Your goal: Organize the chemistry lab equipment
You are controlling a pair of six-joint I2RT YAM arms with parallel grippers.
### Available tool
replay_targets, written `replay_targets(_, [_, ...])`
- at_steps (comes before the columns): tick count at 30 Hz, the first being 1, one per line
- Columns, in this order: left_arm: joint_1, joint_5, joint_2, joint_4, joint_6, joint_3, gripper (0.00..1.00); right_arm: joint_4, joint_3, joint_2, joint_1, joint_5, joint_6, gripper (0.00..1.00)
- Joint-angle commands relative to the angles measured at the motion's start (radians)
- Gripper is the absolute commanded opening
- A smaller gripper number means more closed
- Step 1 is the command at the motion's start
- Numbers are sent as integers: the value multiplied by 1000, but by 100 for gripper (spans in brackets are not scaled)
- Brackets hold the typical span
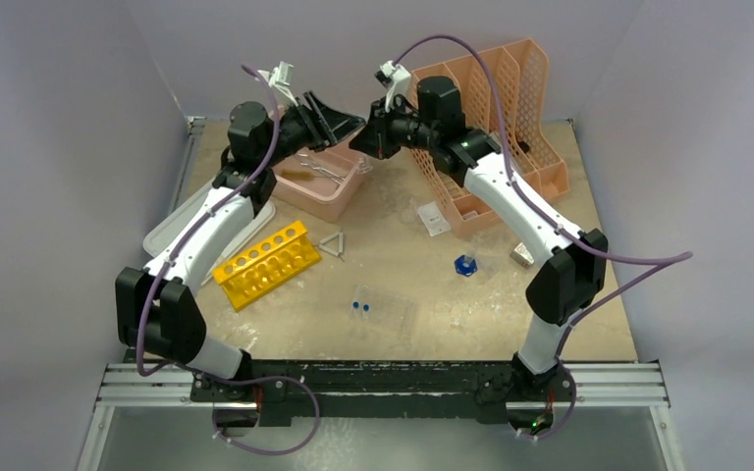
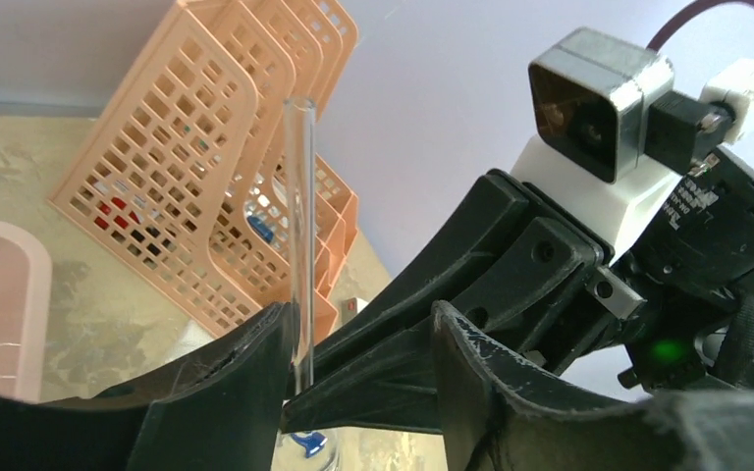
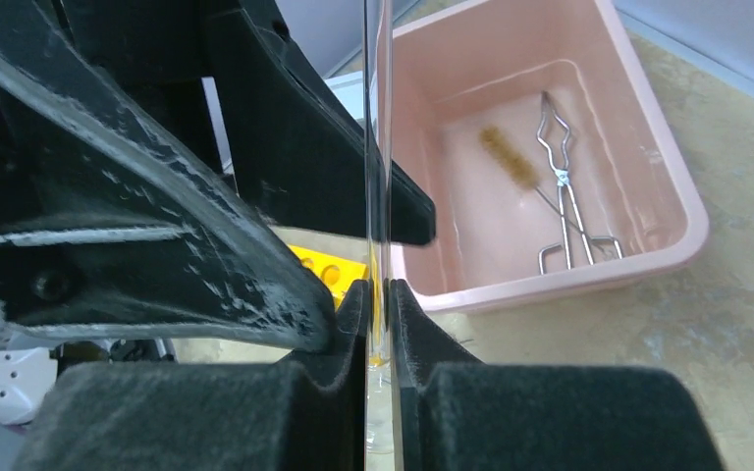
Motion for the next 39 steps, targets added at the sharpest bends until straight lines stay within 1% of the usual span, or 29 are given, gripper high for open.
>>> replay_targets(1, [-23, -21, 2, -7, 45, 23, 46, 15, 58, -3, -2, -90, -27, 1])
replay_targets(7, [-24, -34, 13, -86, 83, 65, 10, 3, 61, 5, -3, -76, -36, 1])
replay_targets(9, [-24, -35, 16, -89, 82, 66, 2, 1, 63, 5, -4, -70, -37, 1])
replay_targets(10, [-24, -36, 19, -85, 77, 65, 0, -2, 67, 7, -3, -66, -36, 2])
replay_targets(11, [-24, -40, 19, -82, 72, 64, 0, -7, 72, 8, -4, -54, -30, 6])
replay_targets(13, [-21, -72, 20, -95, 71, 70, 0, -13, 81, 4, -8, -10, -4, 20])
replay_targets(16, [-13, -140, 33, -140, 74, 101, 0, 6, 62, -20, -24, 37, 39, 45])
replay_targets(17, [-6, -176, 43, -164, 74, 116, 0, 18, 48, -34, -30, 50, 43, 50])
replay_targets(21, [34, -340, 109, -268, 35, 170, 0, 30, -9, -104, -51, 110, 24, 55])
replay_targets(22, [42, -402, 125, -314, 17, 185, 0, 24, -17, -123, -57, 139, 14, 56])
replay_targets(25, [58, -564, 181, -416, -47, 227, 0, -33, -33, -170, -75, 280, -22, 58])
replay_targets(27, [62, -626, 232, -468, -87, 259, 0, -61, -55, -197, -87, 355, -56, 59])
replay_targets(29, [64, -652, 286, -493, -128, 292, 0, -81, -84, -223, -96, 413, -90, 59])
replay_targets(32, [62, -670, 354, -457, -161, 309, 0, -91, -134, -262, -106, 472, -133, 59])
replay_targets(36, [64, -745, 453, -497, -201, 366, 0, -94, -178, -278, -118, 529, -165, 60])
replay_targets(39, [64, -730, 544, -519, -222, 420, 0, -91, -186, -273, -122, 597, -185, 60])
